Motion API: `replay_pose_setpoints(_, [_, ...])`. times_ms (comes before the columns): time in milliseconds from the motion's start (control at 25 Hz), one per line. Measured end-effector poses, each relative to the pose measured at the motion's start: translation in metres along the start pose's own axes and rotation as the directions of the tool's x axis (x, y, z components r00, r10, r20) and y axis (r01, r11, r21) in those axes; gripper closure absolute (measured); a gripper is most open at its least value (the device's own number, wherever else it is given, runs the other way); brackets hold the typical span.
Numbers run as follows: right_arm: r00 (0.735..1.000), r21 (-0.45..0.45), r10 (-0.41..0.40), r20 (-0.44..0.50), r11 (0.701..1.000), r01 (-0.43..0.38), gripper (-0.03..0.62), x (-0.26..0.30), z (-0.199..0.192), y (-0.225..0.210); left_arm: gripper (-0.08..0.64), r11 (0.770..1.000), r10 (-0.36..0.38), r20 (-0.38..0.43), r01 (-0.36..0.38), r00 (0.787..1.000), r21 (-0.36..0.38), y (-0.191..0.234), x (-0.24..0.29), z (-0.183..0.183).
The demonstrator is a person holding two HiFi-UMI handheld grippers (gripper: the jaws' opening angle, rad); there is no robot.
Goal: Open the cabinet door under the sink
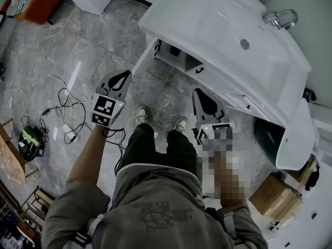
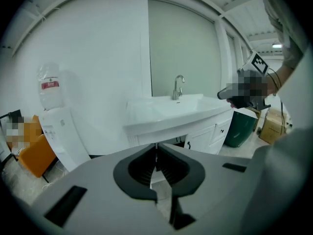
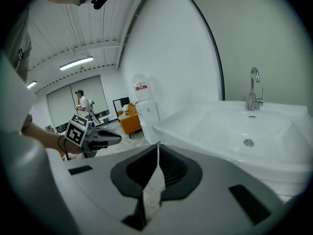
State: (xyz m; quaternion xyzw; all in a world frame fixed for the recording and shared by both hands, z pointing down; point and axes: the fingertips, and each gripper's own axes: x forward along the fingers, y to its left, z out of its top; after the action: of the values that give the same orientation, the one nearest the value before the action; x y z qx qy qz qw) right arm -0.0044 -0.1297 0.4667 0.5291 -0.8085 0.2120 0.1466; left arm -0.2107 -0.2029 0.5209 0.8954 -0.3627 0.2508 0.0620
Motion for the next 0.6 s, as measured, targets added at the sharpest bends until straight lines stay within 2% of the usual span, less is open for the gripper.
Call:
replay_pose_setpoints(360, [0.994,-0.075,-0.008,0.109,0.997,0.016,0.559,-0.051,0.089,0.001,0.534,0.999,-0.004,0.131,-0.002,0.991,0.044,-0.027,-0.024,0.134])
replay_pose_setpoints(600, [0.985,-0.133,-0.004,0.174,0.991,0.028,0.559,-0.096,0.134,0.006,0.534,0.997,-0.055,0.252,0.039,0.966,0.068,-0.055,-0.047,0.218])
